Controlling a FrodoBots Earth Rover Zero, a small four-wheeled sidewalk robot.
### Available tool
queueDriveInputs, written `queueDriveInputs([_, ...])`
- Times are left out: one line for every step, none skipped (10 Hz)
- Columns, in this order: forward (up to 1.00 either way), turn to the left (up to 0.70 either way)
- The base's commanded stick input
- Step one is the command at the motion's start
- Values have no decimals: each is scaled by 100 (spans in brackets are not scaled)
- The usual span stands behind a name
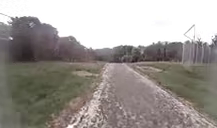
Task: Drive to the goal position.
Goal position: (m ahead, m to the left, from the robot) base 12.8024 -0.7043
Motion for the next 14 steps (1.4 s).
queueDriveInputs([85, 0])
queueDriveInputs([85, -8])
queueDriveInputs([85, -28])
queueDriveInputs([85, -34])
queueDriveInputs([85, -34])
queueDriveInputs([85, -34])
queueDriveInputs([85, -18])
queueDriveInputs([85, 0])
queueDriveInputs([85, 0])
queueDriveInputs([85, 0])
queueDriveInputs([85, 0])
queueDriveInputs([85, 0])
queueDriveInputs([85, 0])
queueDriveInputs([85, 0])
